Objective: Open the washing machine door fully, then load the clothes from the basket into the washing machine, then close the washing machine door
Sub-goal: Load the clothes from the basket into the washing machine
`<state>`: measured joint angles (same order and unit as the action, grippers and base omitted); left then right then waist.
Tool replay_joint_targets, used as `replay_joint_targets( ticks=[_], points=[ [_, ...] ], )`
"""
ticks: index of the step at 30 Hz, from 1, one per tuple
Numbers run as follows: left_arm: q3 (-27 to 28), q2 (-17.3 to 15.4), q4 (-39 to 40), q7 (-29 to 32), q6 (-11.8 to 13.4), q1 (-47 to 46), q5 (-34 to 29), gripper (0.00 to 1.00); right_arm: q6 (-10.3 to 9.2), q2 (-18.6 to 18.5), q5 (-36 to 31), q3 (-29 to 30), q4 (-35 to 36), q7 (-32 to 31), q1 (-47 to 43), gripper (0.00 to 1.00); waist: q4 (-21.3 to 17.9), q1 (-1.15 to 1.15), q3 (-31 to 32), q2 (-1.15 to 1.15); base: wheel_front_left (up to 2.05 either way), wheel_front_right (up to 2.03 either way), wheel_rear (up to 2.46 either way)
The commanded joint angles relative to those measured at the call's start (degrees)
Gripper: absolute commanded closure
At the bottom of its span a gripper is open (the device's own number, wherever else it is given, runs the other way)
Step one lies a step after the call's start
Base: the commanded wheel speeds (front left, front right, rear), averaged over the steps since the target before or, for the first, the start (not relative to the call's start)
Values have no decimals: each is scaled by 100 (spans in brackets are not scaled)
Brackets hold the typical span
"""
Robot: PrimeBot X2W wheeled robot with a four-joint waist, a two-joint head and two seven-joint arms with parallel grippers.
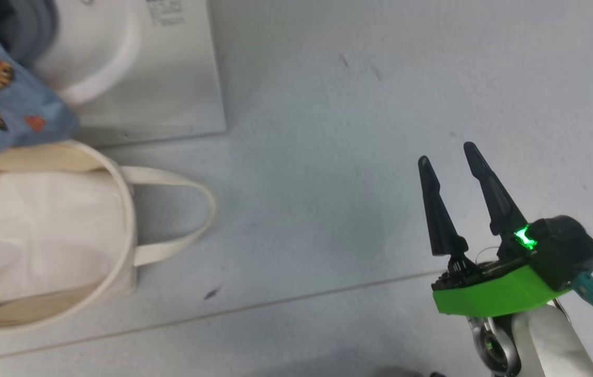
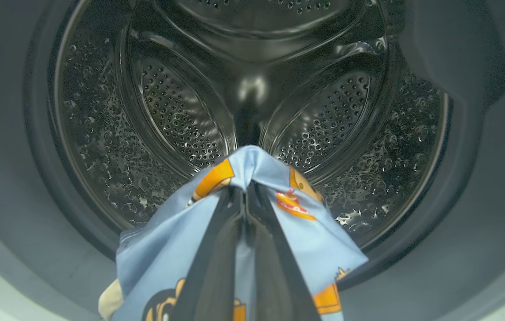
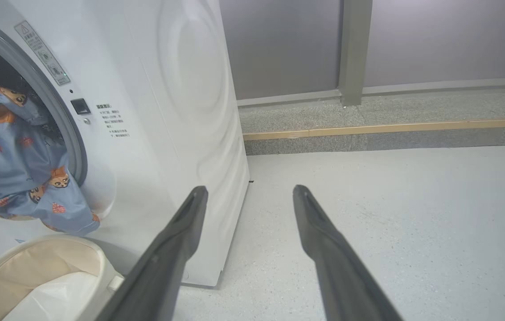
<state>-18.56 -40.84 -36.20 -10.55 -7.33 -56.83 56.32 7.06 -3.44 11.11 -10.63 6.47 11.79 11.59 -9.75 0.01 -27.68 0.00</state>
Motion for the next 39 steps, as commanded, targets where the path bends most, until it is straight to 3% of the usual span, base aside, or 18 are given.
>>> replay_joint_targets(
  ticks=[1,10,19,24,30,31,32,33,39],
  points=[
    [195,-472,46,22,-13,-319,62,100,43,53,-26,-149,214,52,87,0,-135,-1,-310,0,0,0,0],
    [-484,-777,-593,236,-14,-1892,465,100,43,56,-75,-167,458,125,251,0,-306,-1,-1065,0,0,0,0],
    [-1084,-1003,-1144,-332,-15,-3381,268,100,43,56,-86,-194,512,217,376,0,-348,-1,-1550,0,0,0,0],
    [-765,-989,-1084,-438,-15,-3887,432,100,43,56,-123,-162,550,241,390,0,-322,-1,-1713,0,0,0,0],
    [-247,-822,-545,-443,-15,-3799,100,100,43,56,-133,-156,551,259,444,0,-261,-1,-1831,0,0,0,0],
    [-223,-770,-539,-443,-15,-3709,87,97,43,56,-134,-160,547,262,449,0,-254,-1,-1829,0,0,0,0],
    [-259,-727,-574,-443,-15,-3602,87,43,43,56,-136,-162,541,265,447,0,-245,-1,-1817,0,0,0,0],
    [-345,-697,-664,-443,-15,-3499,93,2,43,56,-137,-161,534,267,441,0,-236,-1,-1801,0,0,0,0],
    [-1323,-721,-1206,-139,-15,-3227,105,0,43,56,-159,-111,501,273,367,0,-178,-1,-1679,0,0,0,0]
  ],
)
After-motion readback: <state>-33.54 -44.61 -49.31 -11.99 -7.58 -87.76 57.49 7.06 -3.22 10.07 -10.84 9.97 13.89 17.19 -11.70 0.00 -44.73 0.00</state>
